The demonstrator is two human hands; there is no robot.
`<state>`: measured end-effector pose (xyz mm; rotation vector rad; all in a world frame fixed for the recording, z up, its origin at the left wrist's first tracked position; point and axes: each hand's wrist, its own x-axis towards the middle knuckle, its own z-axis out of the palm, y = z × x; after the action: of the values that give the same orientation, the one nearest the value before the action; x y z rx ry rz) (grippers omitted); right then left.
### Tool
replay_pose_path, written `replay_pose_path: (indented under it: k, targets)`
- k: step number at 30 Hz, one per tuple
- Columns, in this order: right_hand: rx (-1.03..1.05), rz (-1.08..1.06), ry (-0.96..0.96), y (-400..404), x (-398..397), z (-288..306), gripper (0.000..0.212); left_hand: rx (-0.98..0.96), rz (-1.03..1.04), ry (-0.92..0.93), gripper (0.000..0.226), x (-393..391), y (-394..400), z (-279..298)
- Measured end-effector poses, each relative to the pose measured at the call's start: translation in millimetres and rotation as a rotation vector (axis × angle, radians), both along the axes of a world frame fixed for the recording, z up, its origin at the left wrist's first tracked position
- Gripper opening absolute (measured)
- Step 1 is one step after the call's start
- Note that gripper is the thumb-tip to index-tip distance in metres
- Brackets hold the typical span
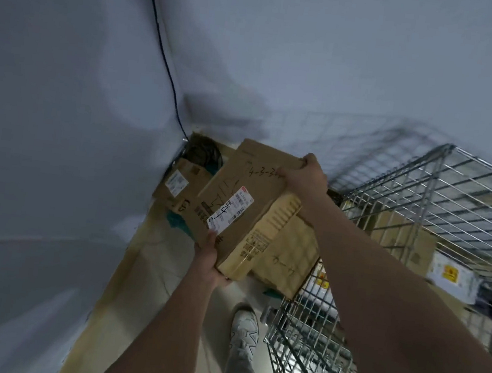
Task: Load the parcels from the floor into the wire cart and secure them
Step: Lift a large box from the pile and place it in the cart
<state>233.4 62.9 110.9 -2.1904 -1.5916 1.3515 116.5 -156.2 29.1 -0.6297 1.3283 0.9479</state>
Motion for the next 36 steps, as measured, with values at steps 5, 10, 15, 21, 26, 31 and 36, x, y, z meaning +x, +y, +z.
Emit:
replay_pose_path:
  k: [5, 10, 15, 21, 26, 31, 36]
  targets:
    - [0.082, -0.107, 0.123, -17, 36, 92, 0.055, 0.094, -0.029, 0.110, 0.053, -4, 8, 87]
    - [0.185, -0.192, 0.169, -49, 76, 191, 0.050, 0.130, -0.113, 0.169, 0.058, 6, 4, 175]
    - [0.315, -0.262, 0.221, -83, 120, 269, 0.043, 0.178, -0.207, 0.243, 0.066, 28, -3, 246]
    - [0.188, -0.406, 0.332, -151, 194, 322, 0.061, 0.348, -0.384, 0.466, 0.092, 49, -29, 265]
    - [-0.047, -0.462, 0.519, -223, 265, 347, 0.059, 0.472, -0.510, 0.611, 0.061, 92, -57, 348]
    - [-0.099, -0.444, 0.556, -267, 337, 376, 0.050, 0.632, -0.541, 0.625, 0.054, 147, -80, 395]
    - [-0.065, -0.462, 0.652, -281, 405, 400, 0.063, 0.727, -0.612, 0.647, 0.057, 220, -88, 423]
